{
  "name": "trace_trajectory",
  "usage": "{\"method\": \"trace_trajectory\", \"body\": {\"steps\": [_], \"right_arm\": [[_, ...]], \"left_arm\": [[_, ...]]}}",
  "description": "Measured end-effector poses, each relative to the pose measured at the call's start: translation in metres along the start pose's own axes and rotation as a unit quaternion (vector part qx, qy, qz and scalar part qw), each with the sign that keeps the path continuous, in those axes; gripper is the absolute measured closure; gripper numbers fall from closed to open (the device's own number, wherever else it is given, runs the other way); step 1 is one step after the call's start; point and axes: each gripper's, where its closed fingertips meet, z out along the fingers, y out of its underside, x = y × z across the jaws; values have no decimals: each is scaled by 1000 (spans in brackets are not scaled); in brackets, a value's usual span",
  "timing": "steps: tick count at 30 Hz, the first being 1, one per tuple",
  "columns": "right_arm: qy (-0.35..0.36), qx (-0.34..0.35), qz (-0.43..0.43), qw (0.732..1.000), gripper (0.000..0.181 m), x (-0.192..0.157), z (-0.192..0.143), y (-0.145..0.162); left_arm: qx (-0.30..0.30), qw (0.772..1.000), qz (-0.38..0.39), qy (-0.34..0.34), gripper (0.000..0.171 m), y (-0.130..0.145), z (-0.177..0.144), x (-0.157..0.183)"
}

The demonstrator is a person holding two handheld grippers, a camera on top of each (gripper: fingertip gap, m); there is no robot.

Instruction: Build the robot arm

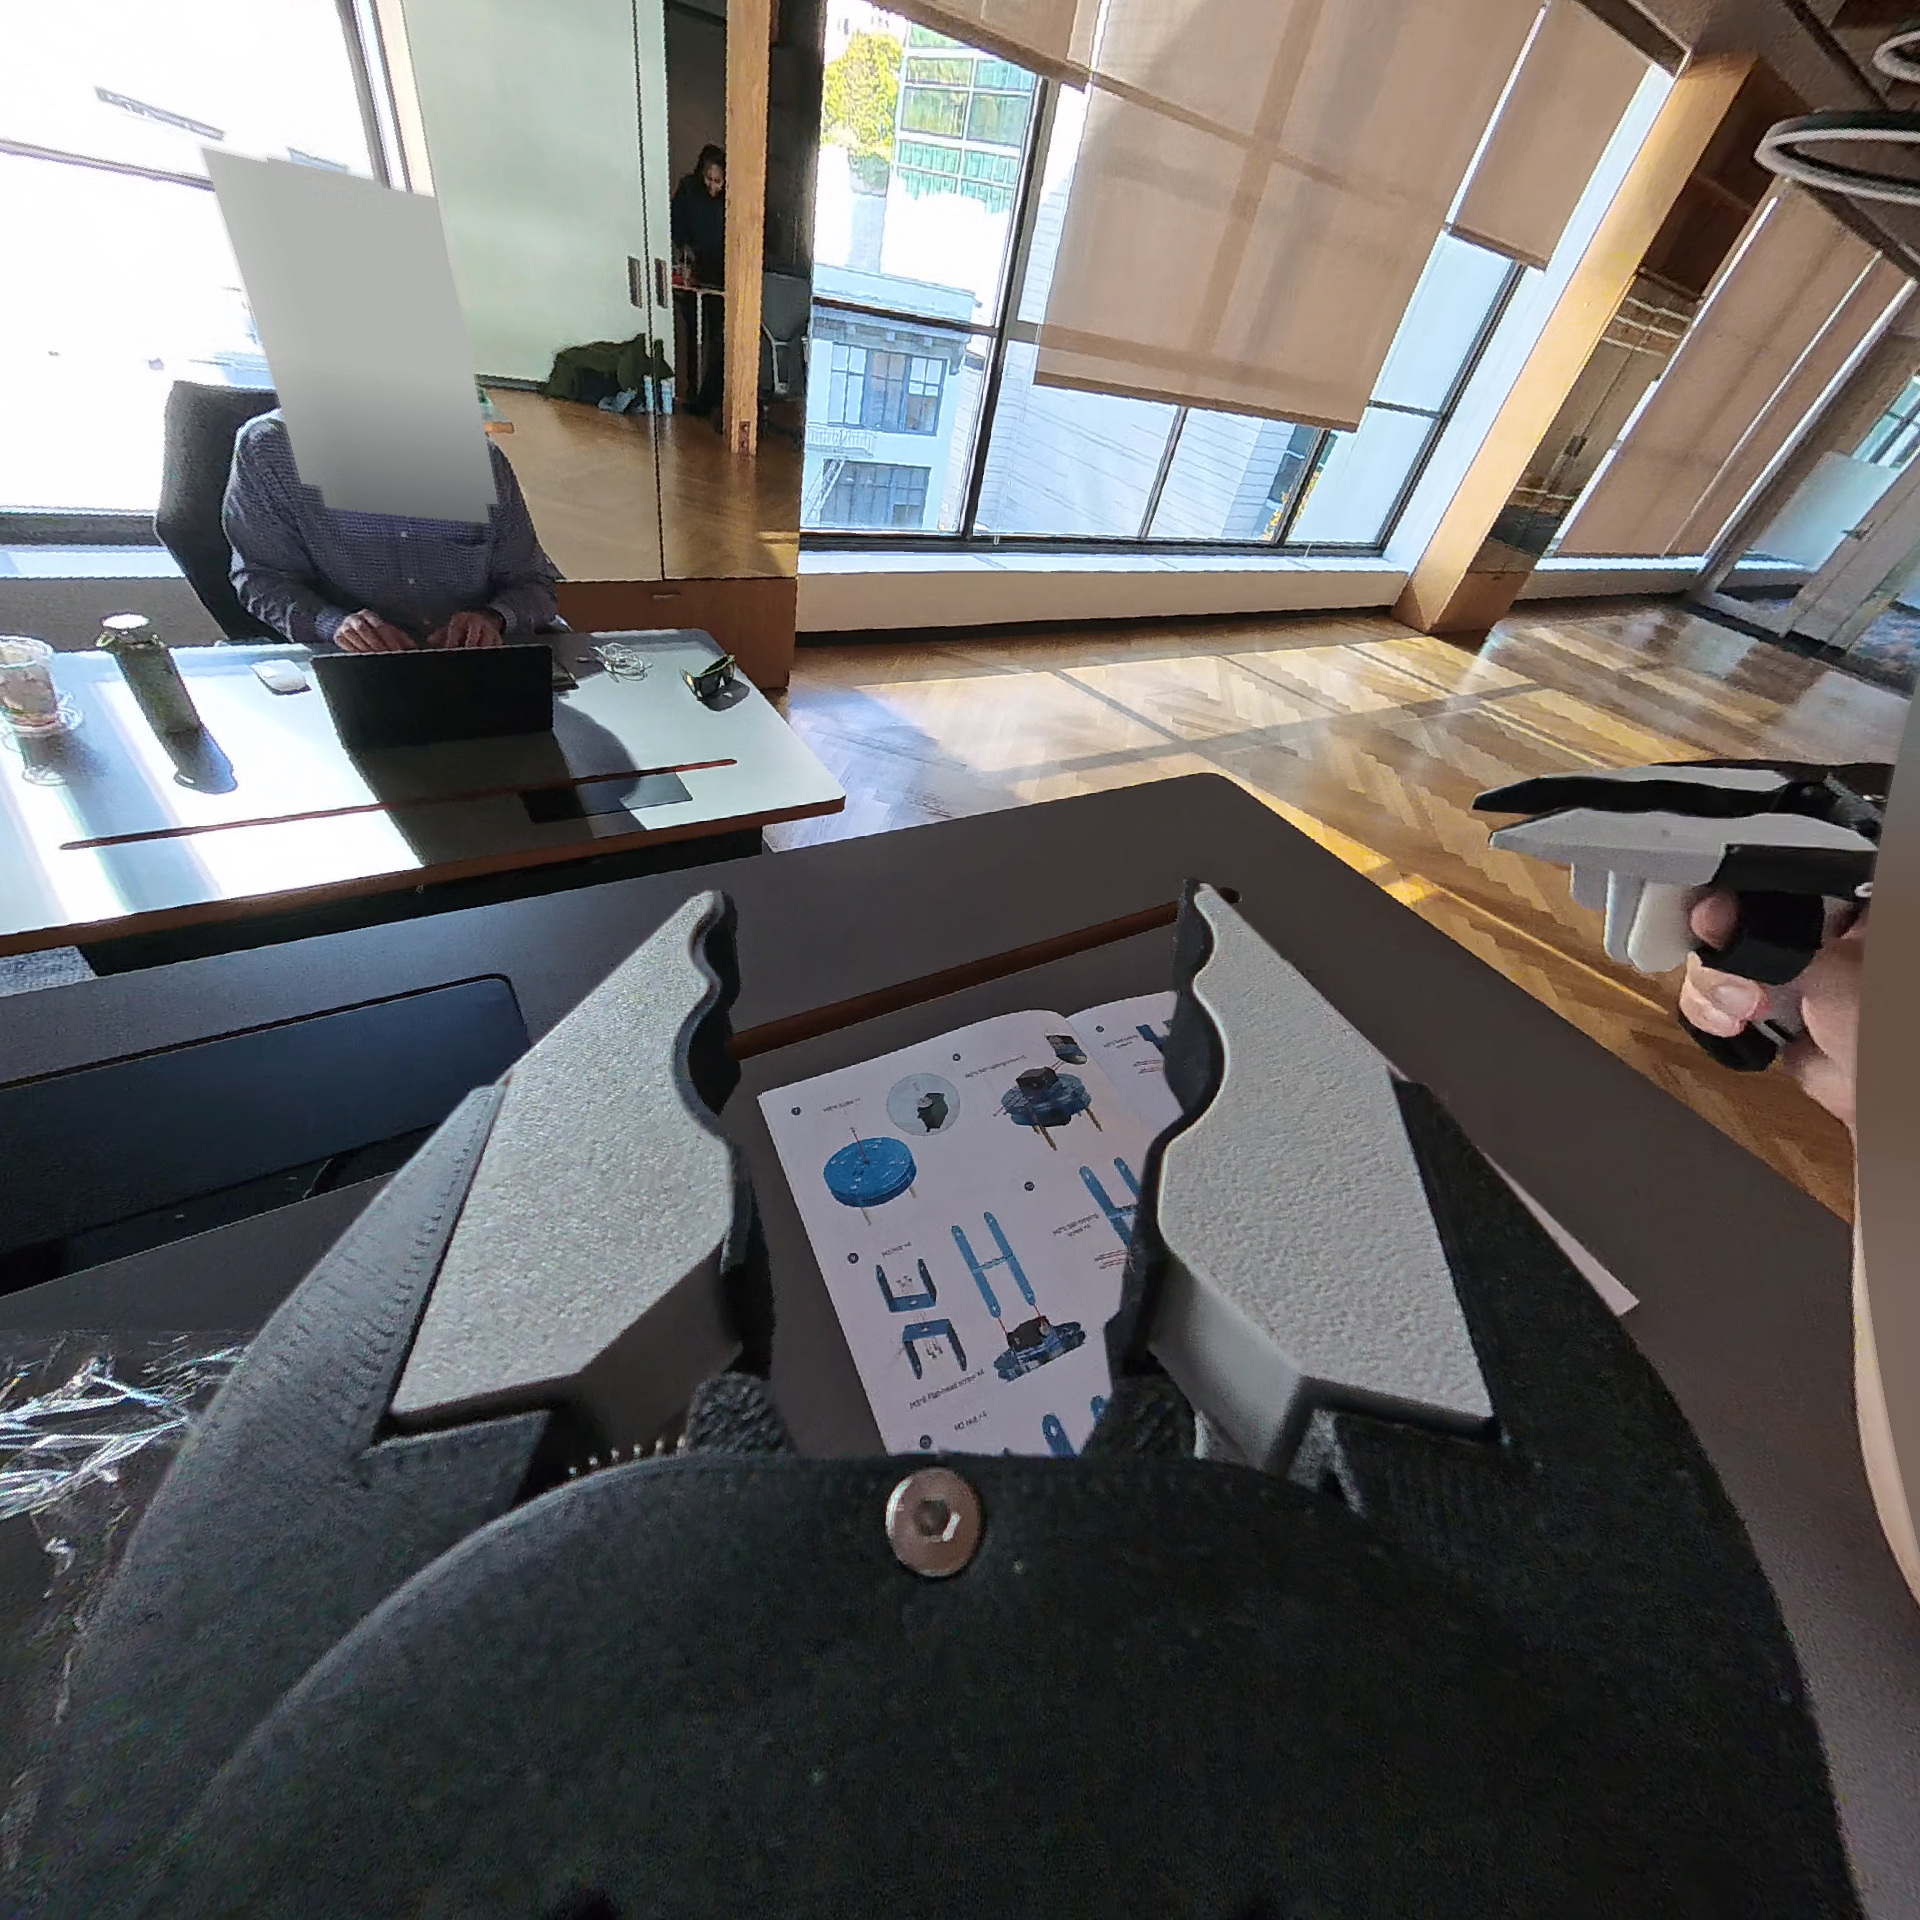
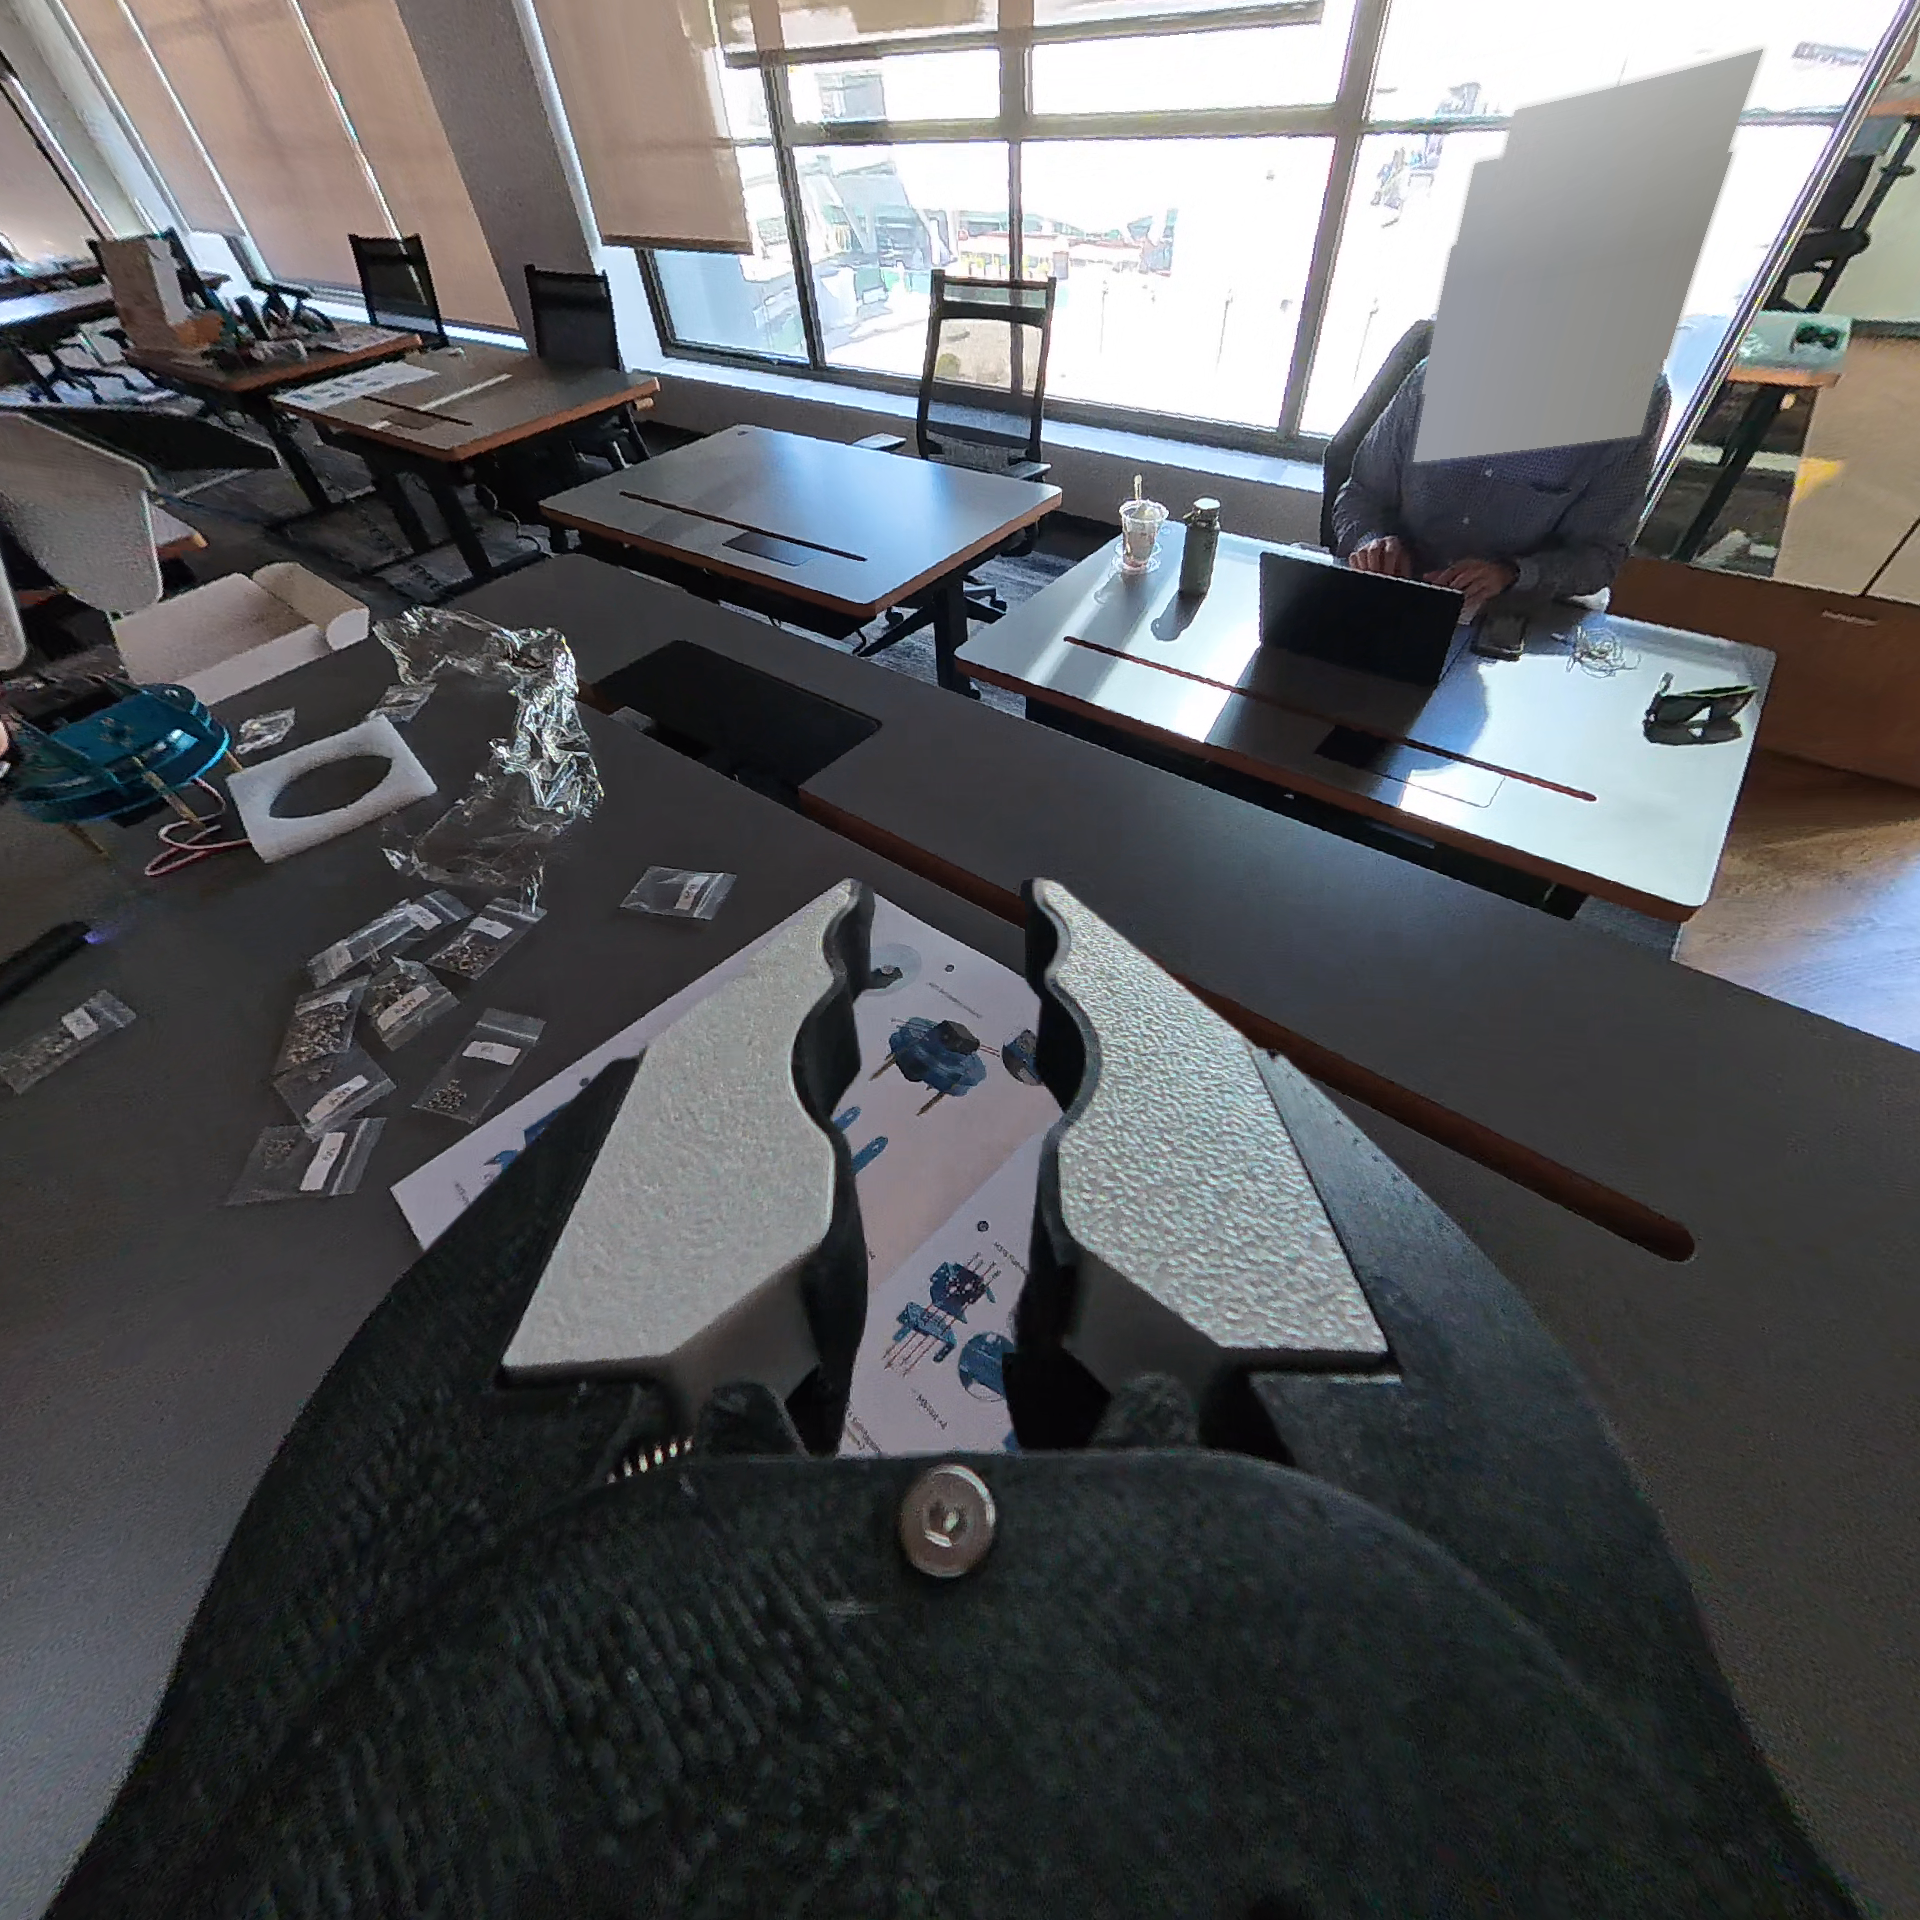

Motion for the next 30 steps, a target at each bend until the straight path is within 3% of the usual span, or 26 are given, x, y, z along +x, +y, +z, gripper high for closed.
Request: {"method": "trace_trajectory", "body": {"steps": [30], "right_arm": [[-14,62,11,998,157,-3,-15,-21]], "left_arm": [[49,995,-61,66,94,-16,-5,14]]}}
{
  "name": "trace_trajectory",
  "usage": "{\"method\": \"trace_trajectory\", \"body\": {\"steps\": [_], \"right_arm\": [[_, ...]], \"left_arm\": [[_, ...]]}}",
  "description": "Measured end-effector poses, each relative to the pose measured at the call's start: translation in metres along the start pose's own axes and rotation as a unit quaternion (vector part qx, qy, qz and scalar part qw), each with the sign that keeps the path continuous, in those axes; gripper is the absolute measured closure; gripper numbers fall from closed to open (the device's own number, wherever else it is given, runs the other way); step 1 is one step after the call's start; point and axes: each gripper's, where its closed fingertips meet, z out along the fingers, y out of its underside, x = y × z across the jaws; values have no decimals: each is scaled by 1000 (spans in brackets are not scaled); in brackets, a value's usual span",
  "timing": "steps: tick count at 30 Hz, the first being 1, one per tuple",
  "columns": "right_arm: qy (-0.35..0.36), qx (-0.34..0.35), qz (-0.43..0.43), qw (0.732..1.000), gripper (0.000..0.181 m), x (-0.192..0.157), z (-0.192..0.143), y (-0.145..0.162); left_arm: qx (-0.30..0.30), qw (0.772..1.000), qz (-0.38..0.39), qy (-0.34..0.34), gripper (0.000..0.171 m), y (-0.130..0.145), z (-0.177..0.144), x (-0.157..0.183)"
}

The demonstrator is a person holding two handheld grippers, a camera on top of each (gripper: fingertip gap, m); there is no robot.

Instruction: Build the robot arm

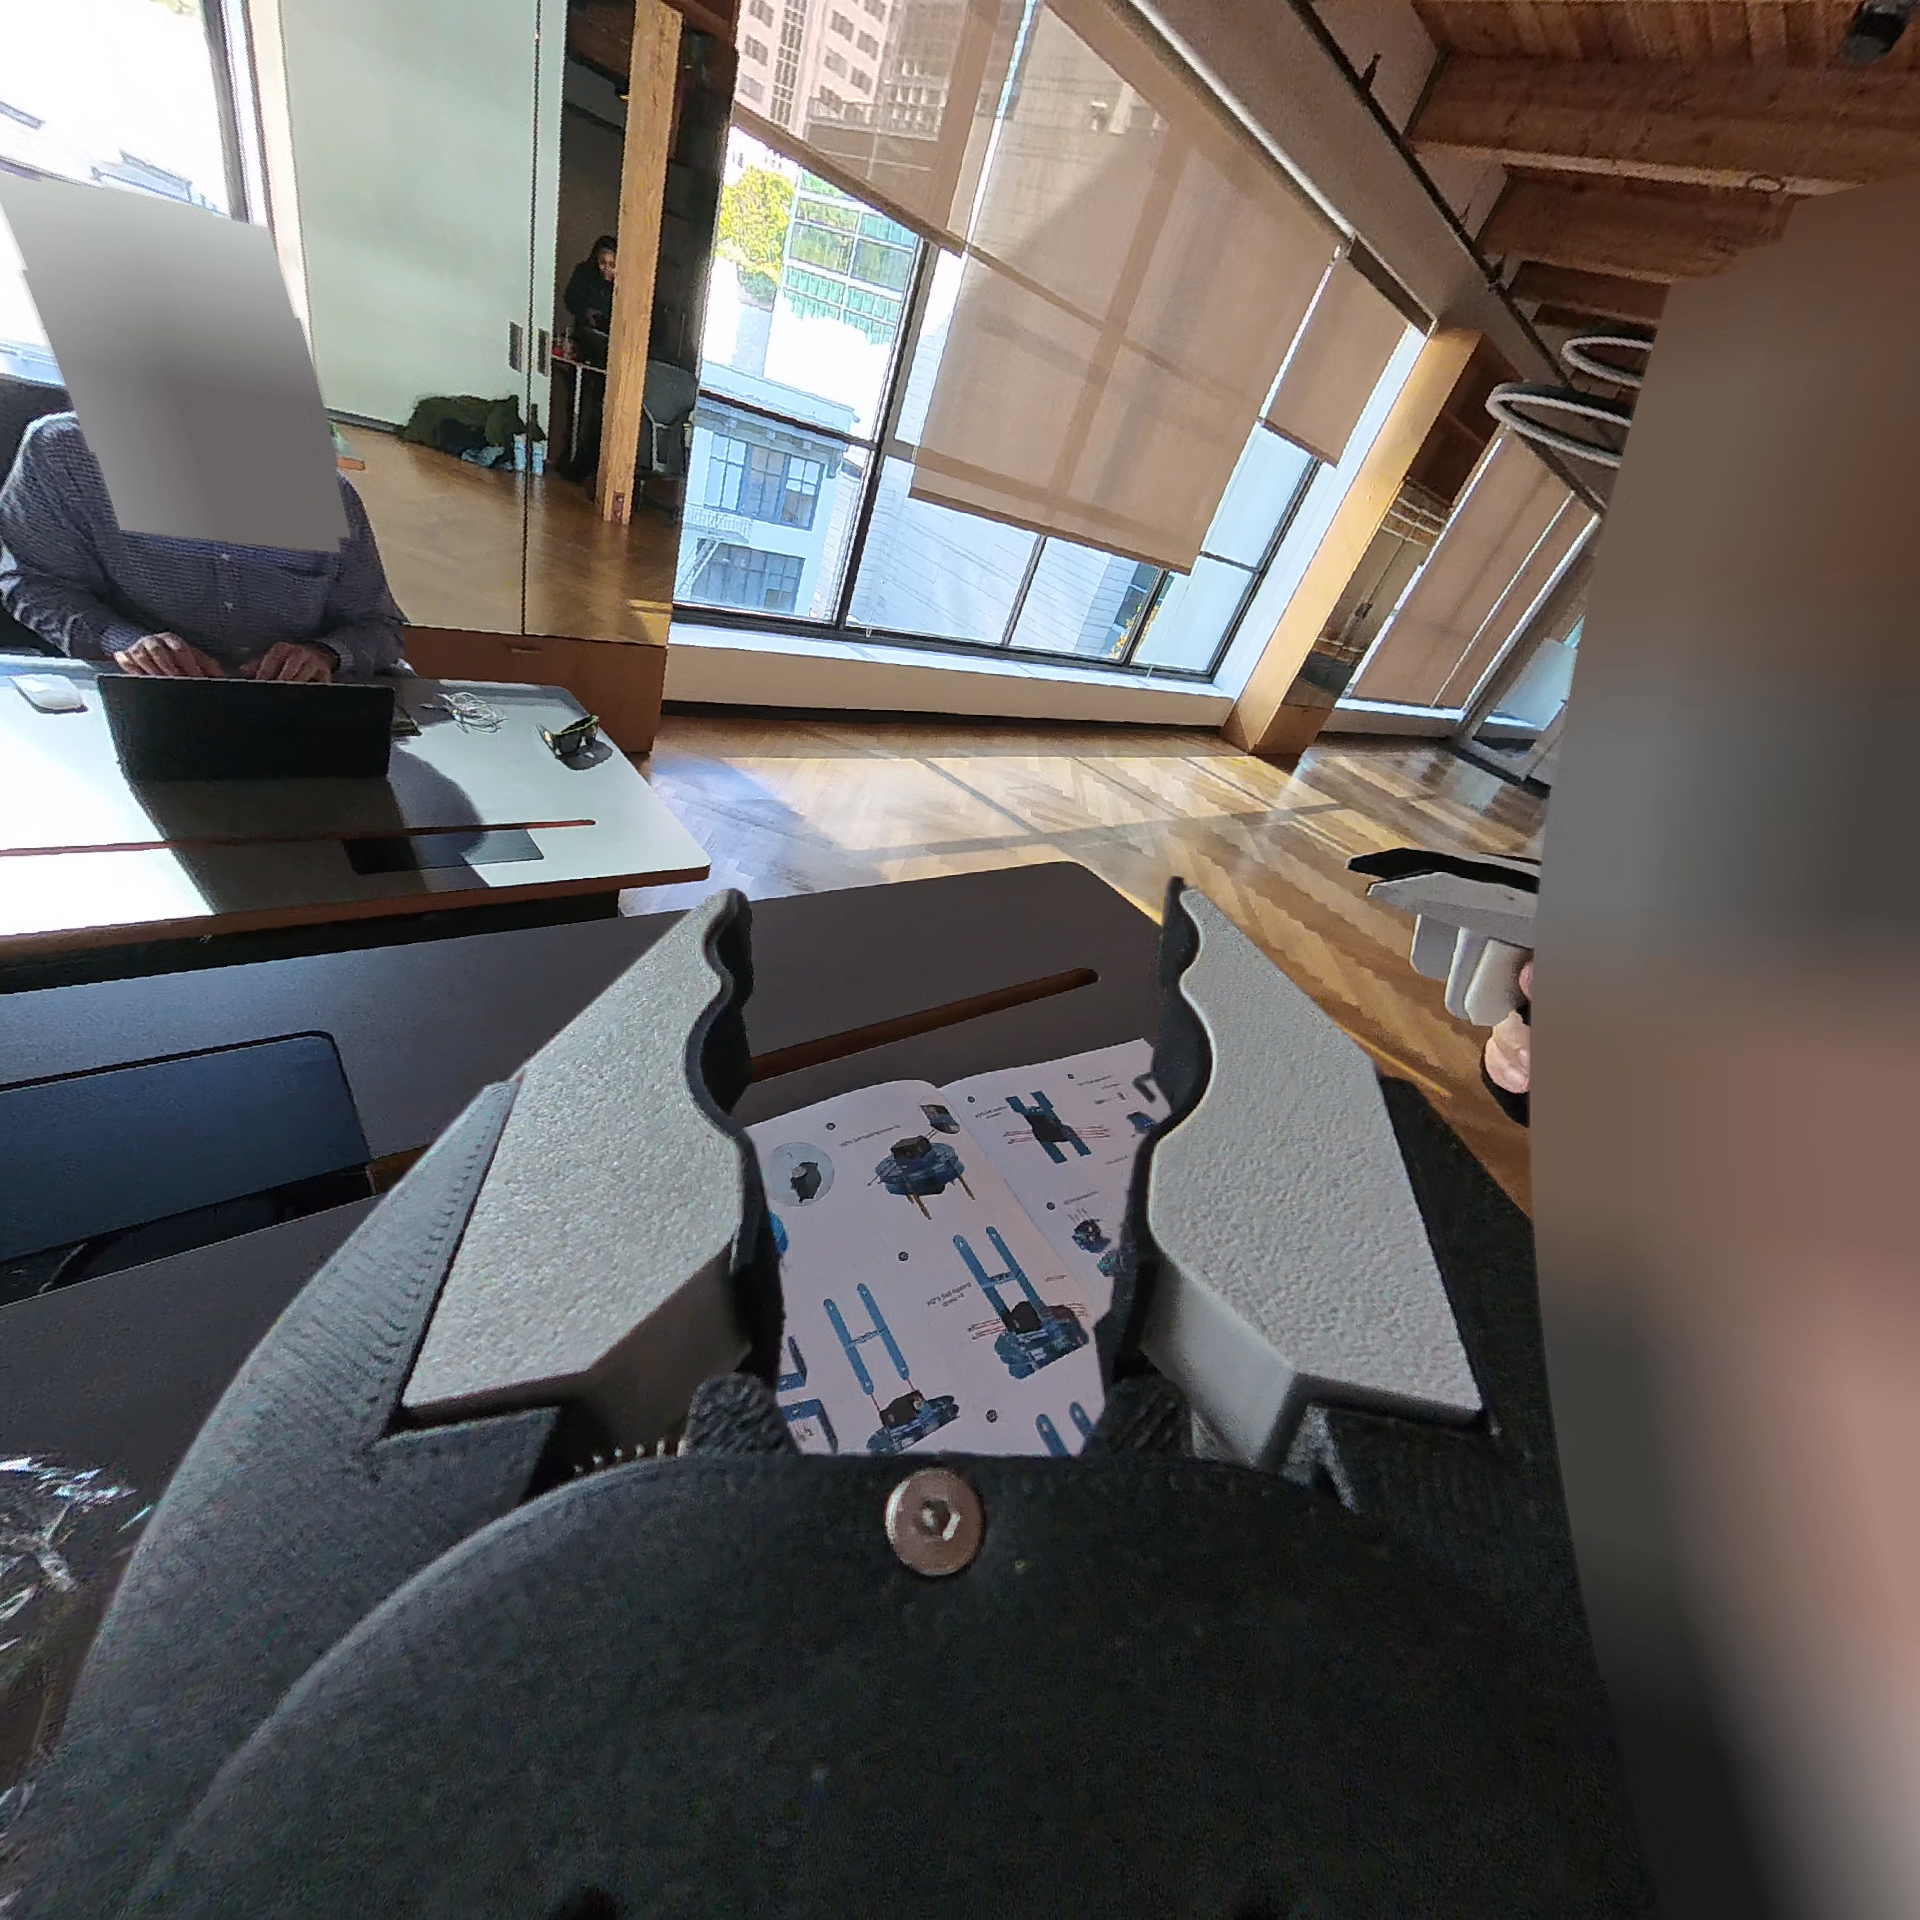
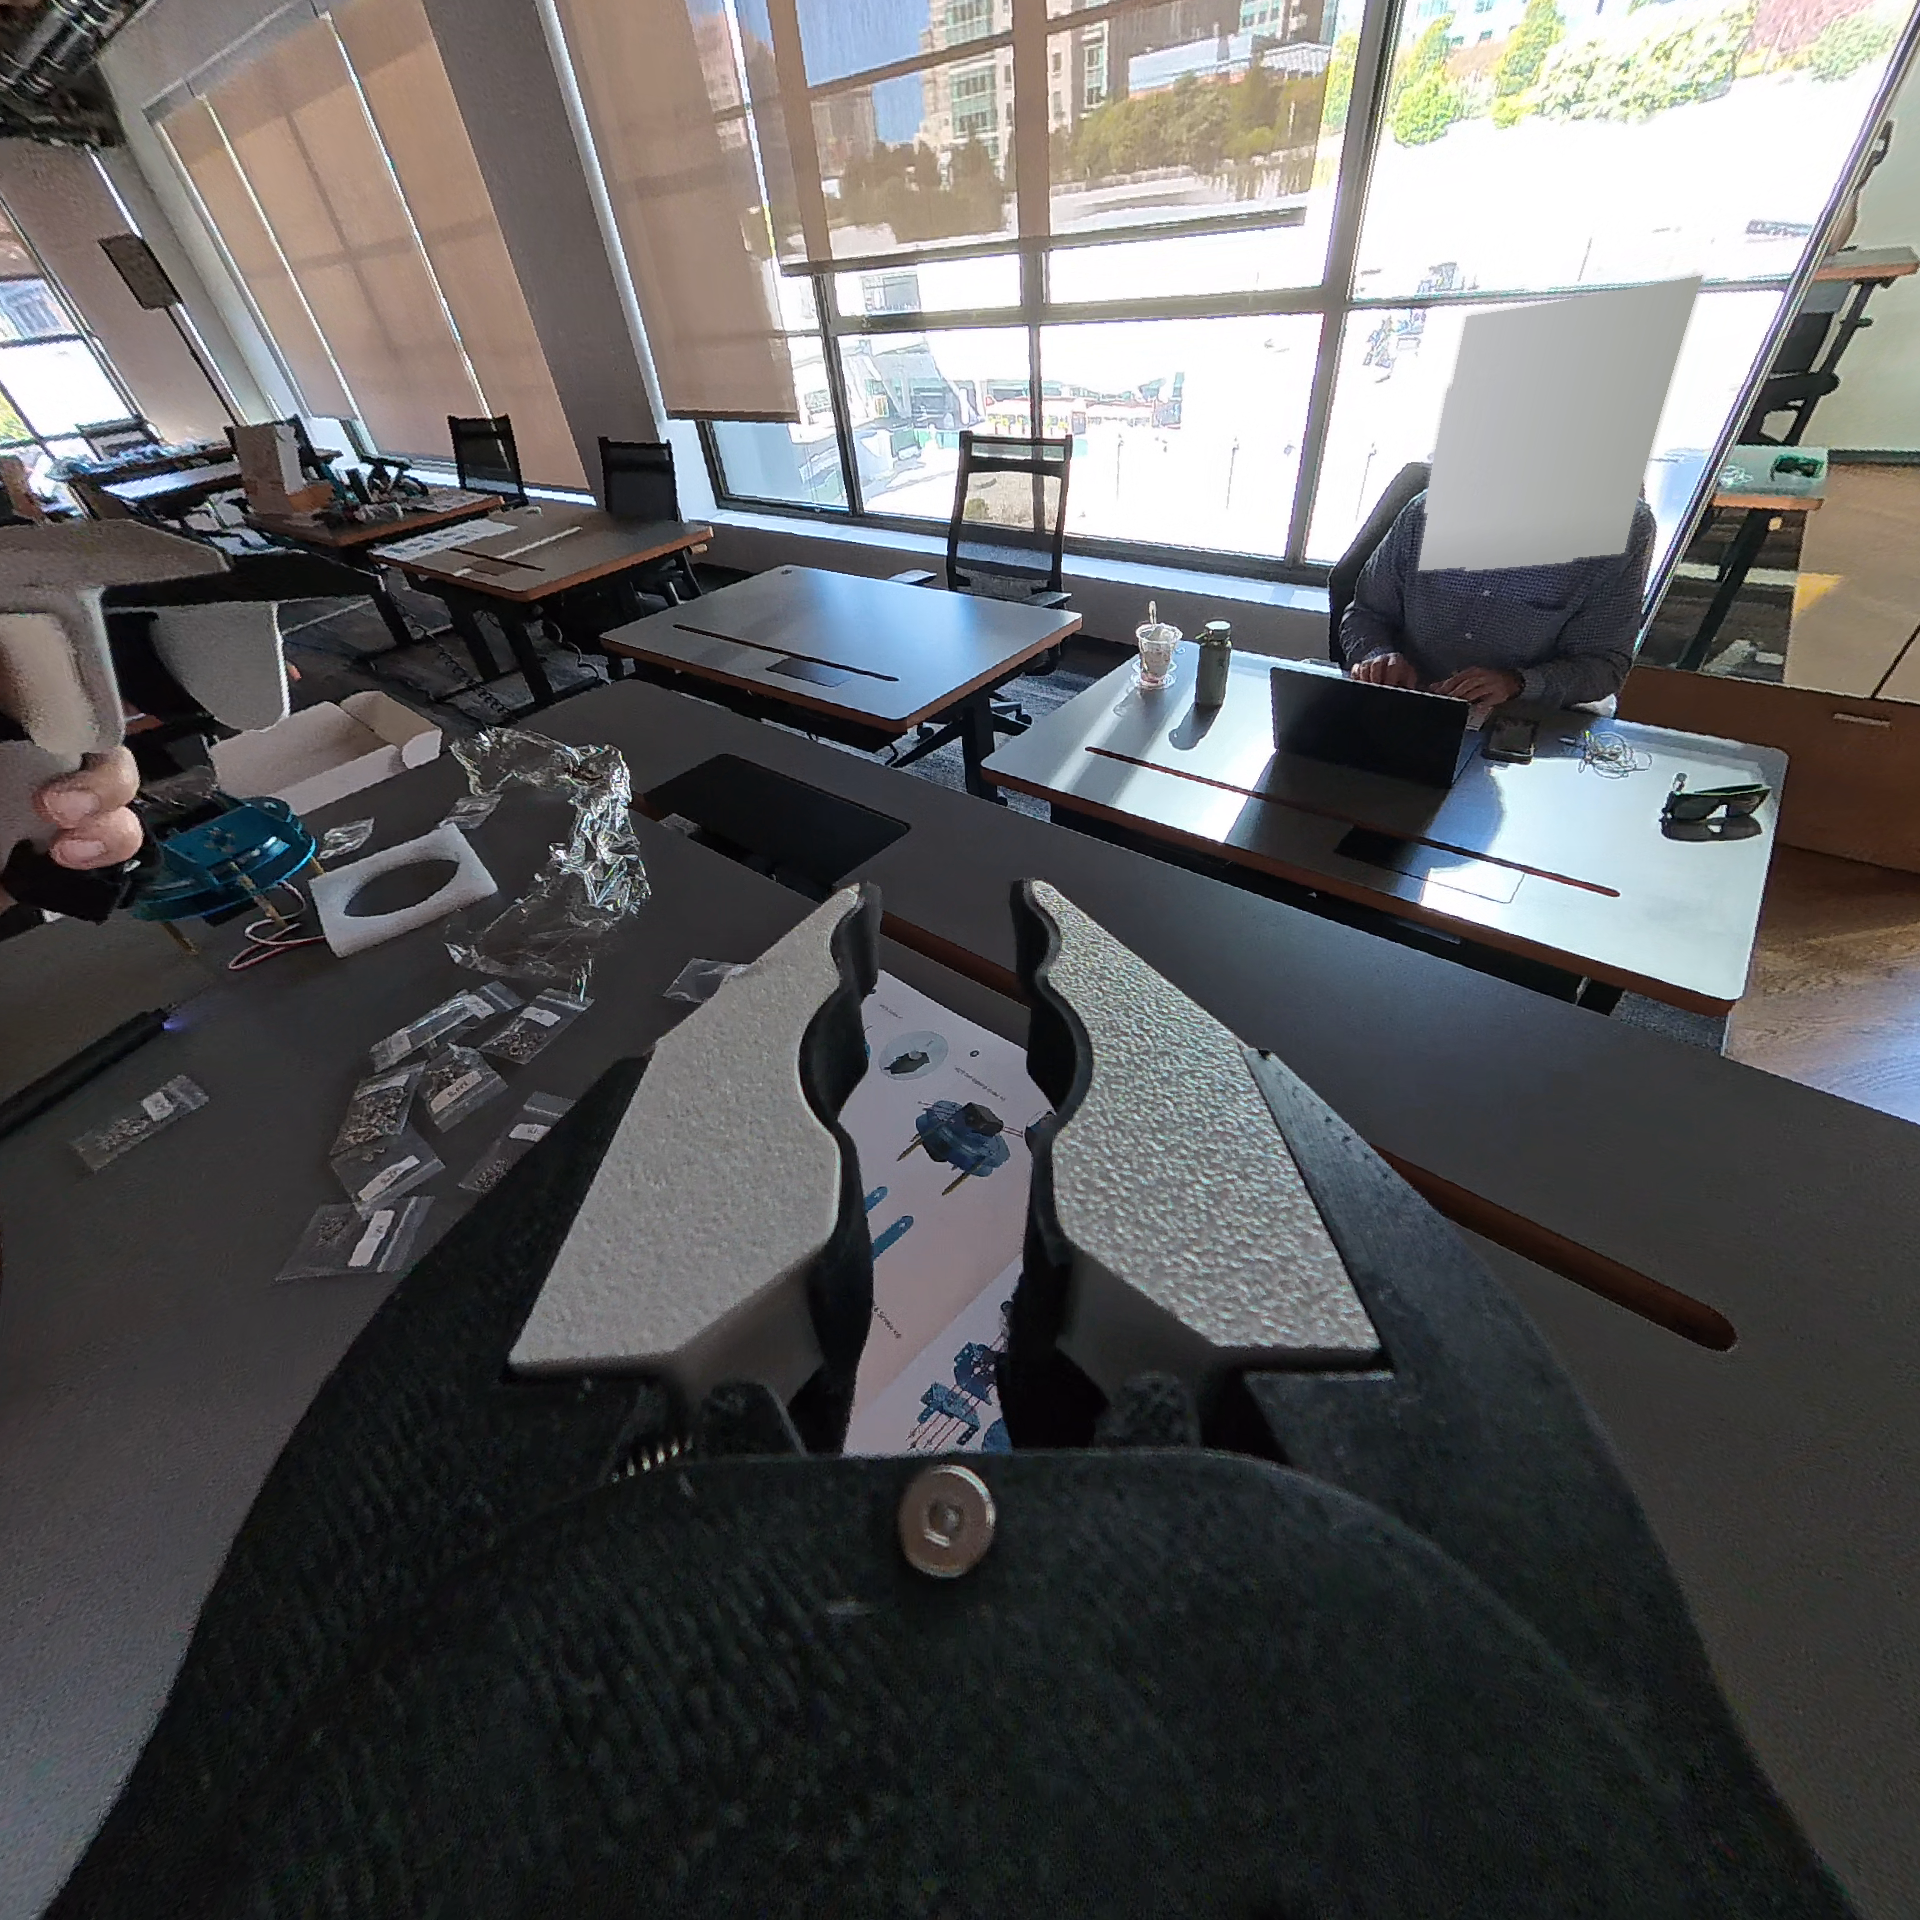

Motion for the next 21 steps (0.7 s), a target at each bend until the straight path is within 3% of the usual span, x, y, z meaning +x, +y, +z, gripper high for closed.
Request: {"method": "trace_trajectory", "body": {"steps": [21], "right_arm": [[0,11,-2,1000,156,-1,-1,-5]], "left_arm": [[-3,1000,-12,24,94,2,3,10]]}}
